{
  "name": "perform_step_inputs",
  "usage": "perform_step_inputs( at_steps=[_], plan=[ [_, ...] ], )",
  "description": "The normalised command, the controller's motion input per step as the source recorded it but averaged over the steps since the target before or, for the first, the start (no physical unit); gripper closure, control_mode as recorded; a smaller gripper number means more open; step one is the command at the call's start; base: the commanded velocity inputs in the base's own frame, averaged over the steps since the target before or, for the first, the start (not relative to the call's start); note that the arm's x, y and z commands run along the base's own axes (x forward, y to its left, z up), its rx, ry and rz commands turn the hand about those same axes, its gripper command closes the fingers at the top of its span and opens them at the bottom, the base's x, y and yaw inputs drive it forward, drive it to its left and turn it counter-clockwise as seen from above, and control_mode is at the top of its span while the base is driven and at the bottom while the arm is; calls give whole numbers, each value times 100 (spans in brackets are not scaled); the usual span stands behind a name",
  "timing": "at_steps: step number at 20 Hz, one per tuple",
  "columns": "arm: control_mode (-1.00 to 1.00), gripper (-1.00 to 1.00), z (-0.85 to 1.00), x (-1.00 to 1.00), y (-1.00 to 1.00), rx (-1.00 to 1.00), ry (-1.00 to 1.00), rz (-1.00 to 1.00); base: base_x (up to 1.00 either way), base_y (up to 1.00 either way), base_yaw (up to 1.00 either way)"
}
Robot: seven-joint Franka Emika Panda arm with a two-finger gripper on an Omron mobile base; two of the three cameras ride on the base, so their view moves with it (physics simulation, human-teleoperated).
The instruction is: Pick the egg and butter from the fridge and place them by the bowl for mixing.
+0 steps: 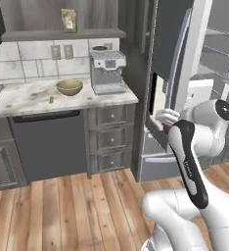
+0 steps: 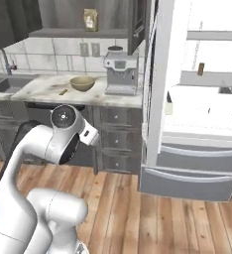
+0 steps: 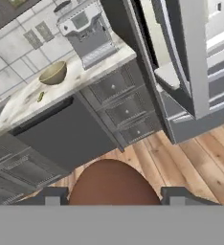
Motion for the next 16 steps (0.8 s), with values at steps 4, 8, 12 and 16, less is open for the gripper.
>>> perform_step_inputs(
  at_steps=[4,8,12,16],
  plan=[
    [100,100,0,0,0,0,0,0,60,100,25],
    [100,100,0,0,0,0,0,0,100,54,29],
    [100,100,0,0,0,0,0,0,100,29,19],
    [100,100,0,0,0,0,0,0,100,22,9]
  ],
)
